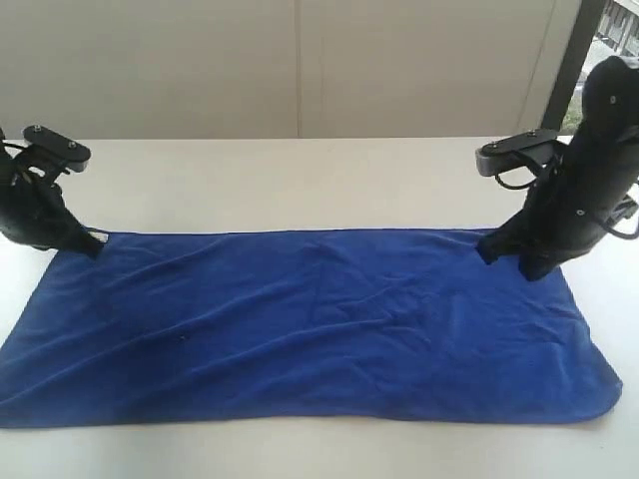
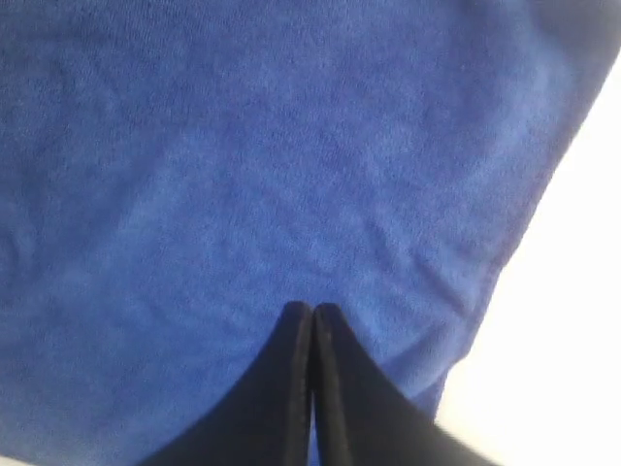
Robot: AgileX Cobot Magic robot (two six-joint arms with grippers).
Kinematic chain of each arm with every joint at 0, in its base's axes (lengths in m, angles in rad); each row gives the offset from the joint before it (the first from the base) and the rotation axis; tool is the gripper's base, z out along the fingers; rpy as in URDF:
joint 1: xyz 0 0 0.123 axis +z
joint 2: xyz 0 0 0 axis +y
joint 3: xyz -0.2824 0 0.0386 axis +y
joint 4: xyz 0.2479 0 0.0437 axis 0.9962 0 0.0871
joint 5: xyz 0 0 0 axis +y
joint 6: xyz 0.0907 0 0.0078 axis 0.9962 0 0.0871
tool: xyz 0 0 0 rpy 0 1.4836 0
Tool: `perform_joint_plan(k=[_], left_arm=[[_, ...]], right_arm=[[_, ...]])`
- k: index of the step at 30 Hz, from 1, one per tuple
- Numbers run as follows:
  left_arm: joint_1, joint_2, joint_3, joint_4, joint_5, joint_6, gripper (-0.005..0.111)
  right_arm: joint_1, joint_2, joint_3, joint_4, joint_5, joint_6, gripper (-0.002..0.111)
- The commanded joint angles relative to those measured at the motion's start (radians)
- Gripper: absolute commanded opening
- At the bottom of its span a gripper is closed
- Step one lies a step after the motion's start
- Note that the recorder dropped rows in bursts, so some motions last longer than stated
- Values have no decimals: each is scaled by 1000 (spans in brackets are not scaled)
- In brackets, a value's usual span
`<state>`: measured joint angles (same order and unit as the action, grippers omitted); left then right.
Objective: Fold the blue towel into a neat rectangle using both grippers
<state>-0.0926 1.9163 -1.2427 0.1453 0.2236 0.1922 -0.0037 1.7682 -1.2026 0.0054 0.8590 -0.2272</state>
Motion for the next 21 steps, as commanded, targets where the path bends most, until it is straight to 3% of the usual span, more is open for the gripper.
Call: perform_joint_plan(k=[1, 6, 14, 21], left_arm=[[-1, 78, -138, -10, 107, -6, 0], [-1, 116, -215, -50, 167, 9, 0], [-1, 156, -225, -275, 172, 237, 0], [-1, 183, -225, -280, 136, 237, 0]], right_arm=[[27, -99, 128, 3, -58, 65, 0], [60, -112, 257, -11, -108, 118, 0], [63, -112, 395, -161, -187, 320, 0], [63, -112, 437, -172, -229, 351, 0]])
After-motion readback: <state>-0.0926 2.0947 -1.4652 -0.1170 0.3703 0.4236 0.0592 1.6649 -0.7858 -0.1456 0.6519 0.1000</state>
